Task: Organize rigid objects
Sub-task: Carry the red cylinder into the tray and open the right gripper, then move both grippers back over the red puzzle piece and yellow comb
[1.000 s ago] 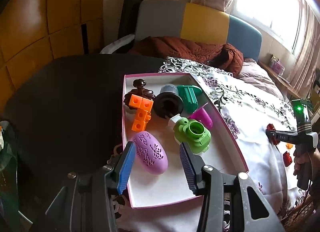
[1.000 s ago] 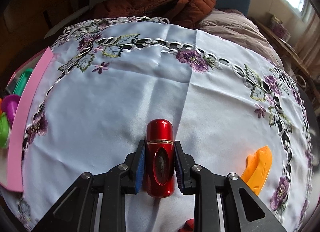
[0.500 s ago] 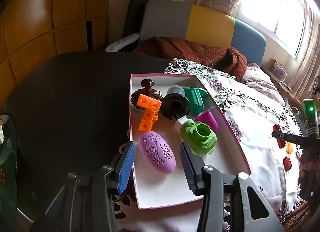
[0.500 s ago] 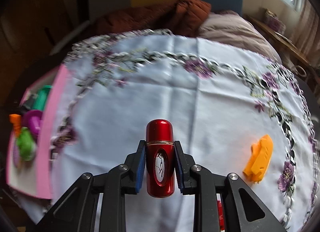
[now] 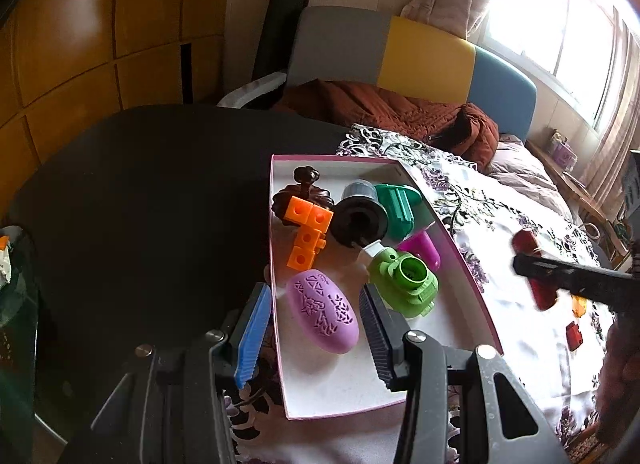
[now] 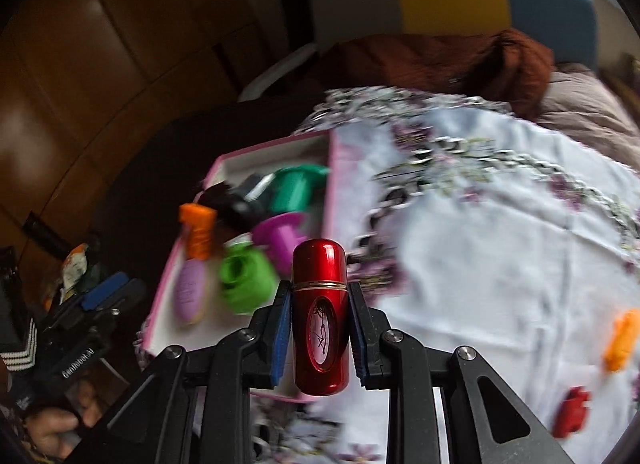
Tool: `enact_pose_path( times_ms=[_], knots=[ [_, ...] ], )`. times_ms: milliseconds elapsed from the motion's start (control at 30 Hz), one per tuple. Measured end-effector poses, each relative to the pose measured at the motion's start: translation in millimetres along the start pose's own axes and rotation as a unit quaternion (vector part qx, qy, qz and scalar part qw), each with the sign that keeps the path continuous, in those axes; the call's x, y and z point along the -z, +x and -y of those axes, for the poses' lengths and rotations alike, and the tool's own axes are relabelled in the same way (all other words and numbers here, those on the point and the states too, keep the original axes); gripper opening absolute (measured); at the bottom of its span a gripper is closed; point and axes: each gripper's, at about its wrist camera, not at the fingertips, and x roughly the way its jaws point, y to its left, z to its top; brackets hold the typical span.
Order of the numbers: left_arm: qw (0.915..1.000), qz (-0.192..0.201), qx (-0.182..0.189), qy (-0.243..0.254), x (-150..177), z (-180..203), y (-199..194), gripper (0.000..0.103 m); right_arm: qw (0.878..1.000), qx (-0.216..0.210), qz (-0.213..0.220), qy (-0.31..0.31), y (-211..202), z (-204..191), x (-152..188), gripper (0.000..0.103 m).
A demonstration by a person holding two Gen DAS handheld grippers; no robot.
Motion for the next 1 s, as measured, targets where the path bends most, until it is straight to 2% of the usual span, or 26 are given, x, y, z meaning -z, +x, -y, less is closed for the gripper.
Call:
enact_pose_path(
  times_ms=[133,333,533,733,933,1000],
  knots=[
    [1.0,-0.003,-0.001,0.0,1,-1,2,0.046,1.0,-0.004,-0.018,-0.005,29,-21,3,0.026],
    [1.0,-0.007,-0.001,0.002,2,0,4,0.046,0.998,0.034,-0.047,-0.019,70,-25,7,0.027],
    [1.0,-0.008,-0.003,0.001,4,-1,4,0.046,0.997,0.054,-0.036,-0.048,71,-30,10,0.029],
    [0.9999,-0.009,-0.004,0.004,4,0,3,0.046,0.997,0.044,-0.03,-0.049,63,-34,12,0.043],
    [0.9999,-0.007,-0.005,0.006,3,2,1,0.046,0.997,0.045,-0.003,-0.057,45,-38,14,0.062],
    [0.9999,-0.005,-0.004,0.008,3,3,0,0.046,0.997,0.046,0.008,-0.055,37,-35,13,0.066]
  ],
)
